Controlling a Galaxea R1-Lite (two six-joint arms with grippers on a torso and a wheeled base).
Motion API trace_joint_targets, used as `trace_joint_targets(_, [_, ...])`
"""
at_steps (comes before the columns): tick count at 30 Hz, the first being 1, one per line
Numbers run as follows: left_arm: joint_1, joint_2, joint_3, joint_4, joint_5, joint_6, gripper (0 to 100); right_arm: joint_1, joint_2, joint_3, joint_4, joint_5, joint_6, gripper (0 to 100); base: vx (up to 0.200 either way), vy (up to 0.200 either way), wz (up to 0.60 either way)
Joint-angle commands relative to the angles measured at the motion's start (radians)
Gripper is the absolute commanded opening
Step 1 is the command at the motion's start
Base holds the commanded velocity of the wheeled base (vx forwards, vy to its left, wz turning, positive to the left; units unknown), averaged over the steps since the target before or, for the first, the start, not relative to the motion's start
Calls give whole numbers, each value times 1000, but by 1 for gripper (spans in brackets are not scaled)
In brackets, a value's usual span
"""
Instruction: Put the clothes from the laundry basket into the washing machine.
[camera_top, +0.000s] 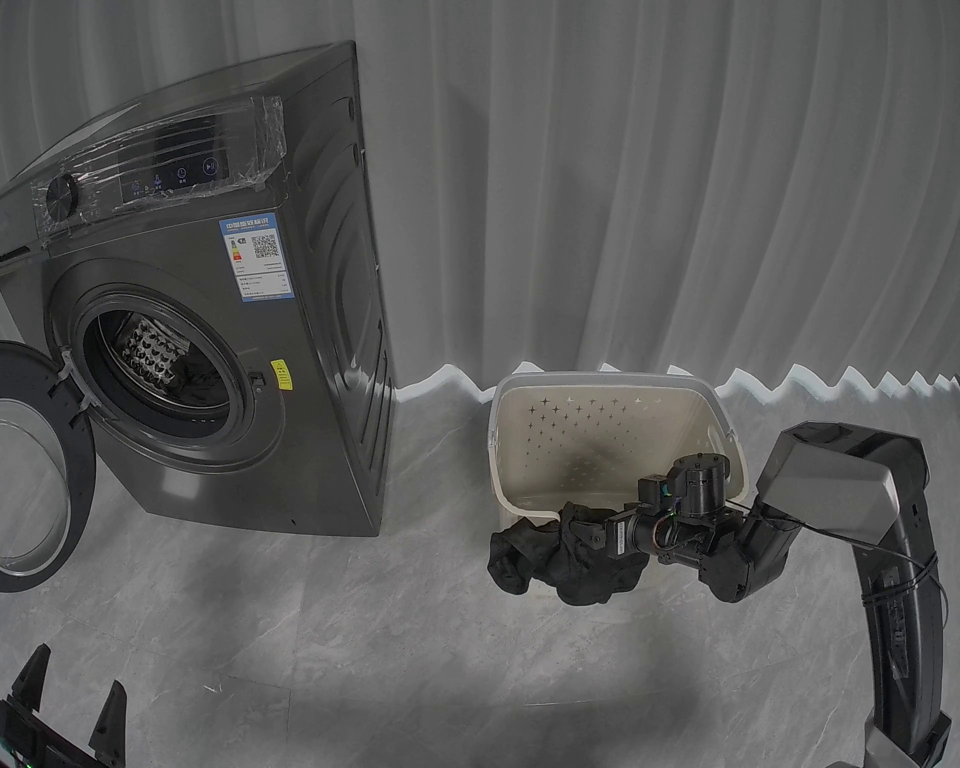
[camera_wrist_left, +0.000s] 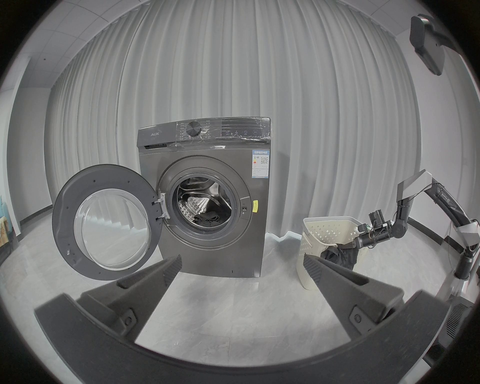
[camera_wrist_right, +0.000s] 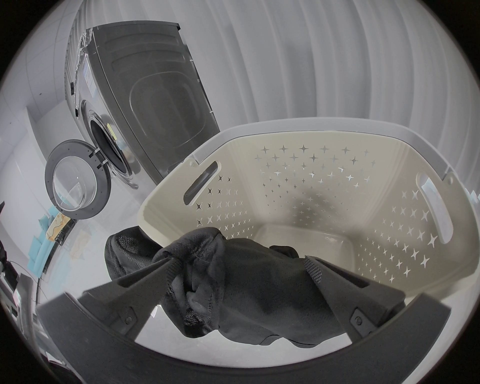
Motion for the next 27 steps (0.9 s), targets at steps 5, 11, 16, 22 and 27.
trace_joint_targets(5, [0,-16,18,0,1,0,100,1,21,-6,-4,1,1,0,0,0,0])
trace_joint_targets(11, [0,-16,18,0,1,0,100,2,18,-6,-24,2,1,0,0,0,0])
trace_joint_targets(16, [0,-16,18,0,1,-2,100,2,13,2,-28,2,2,0,0,0,0])
trace_joint_targets(22, [0,-16,18,0,2,-2,100,2,-74,62,-93,2,13,0,0,0,0])
trace_joint_targets(27, [0,-16,18,0,2,-2,100,2,-205,152,-168,-2,16,0,0,0,0])
